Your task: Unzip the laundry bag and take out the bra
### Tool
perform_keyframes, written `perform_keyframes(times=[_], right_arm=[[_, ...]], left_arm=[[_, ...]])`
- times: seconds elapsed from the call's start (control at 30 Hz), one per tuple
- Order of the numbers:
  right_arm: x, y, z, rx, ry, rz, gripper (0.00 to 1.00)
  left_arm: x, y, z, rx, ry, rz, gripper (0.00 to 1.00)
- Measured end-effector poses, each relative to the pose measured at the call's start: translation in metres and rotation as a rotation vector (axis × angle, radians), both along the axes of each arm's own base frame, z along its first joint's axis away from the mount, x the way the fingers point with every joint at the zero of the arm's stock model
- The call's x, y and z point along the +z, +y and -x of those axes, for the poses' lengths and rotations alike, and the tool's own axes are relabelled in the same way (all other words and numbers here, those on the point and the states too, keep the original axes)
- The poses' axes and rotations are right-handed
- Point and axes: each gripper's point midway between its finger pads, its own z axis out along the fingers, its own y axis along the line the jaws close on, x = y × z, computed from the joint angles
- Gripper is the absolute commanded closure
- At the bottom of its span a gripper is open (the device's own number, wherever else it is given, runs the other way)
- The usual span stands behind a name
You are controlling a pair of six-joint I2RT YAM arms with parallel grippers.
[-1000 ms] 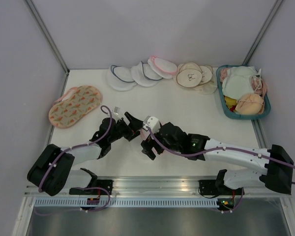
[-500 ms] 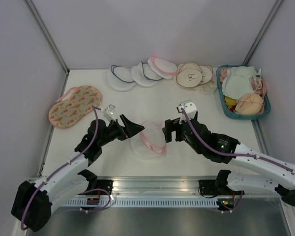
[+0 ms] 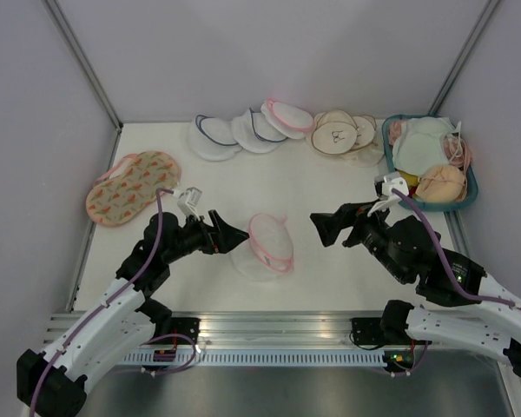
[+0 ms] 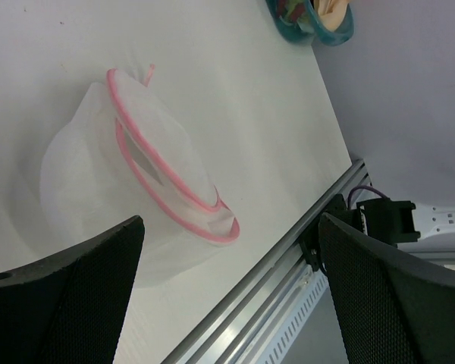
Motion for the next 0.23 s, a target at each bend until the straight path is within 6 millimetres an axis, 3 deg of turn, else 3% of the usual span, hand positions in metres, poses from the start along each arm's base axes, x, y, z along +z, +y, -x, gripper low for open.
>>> perform_keyframes(times=[0.23], right_arm=[[0.0001, 0.0043, 0.0026, 0.029, 0.000, 0.002, 0.02]], left_arm=[[-0.0006, -0.0021, 0.0085, -0.049, -0.001, -0.012, 0.01]])
